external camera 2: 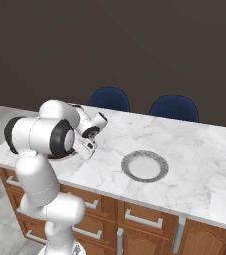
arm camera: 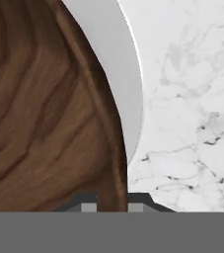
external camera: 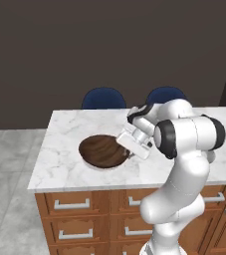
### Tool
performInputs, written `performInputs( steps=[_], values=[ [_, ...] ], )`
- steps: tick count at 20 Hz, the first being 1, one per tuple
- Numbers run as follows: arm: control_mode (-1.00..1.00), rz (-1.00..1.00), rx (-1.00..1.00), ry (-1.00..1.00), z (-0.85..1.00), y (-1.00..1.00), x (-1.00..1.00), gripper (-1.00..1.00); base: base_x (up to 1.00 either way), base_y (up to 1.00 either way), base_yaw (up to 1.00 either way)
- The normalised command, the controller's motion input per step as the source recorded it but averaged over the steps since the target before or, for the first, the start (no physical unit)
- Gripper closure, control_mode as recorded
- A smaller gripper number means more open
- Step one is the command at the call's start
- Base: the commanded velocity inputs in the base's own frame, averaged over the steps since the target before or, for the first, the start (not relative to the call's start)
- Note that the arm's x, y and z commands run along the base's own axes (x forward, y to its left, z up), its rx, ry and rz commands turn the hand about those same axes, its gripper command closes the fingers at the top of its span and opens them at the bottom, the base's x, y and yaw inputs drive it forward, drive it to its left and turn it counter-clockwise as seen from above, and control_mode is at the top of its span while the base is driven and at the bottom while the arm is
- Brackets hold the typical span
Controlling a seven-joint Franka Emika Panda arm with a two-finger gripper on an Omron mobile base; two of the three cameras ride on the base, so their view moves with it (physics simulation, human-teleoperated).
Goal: Move the bowls from the cabinet to the plates on the dining table.
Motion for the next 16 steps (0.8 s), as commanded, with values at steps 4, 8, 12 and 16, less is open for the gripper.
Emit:
performInputs(
  steps=[4, 8, 12, 16],
  values=[
    [-1.00, 0.03, -0.01, -0.07, -0.20, 0.08, 0.17, 1.00, 0.00, 0.00, 0.00],
    [-1.00, 0.03, 0.00, -0.11, -0.11, 0.07, 0.25, 1.00, 0.00, 0.00, 0.00],
    [-1.00, 0.02, -0.01, -0.05, -0.06, 0.04, 0.16, -1.00, 0.00, 0.00, 0.00],
    [-1.00, 0.02, -0.02, 0.00, 0.16, -0.10, 0.02, -1.00, 0.00, 0.00, 0.00]
  ],
)
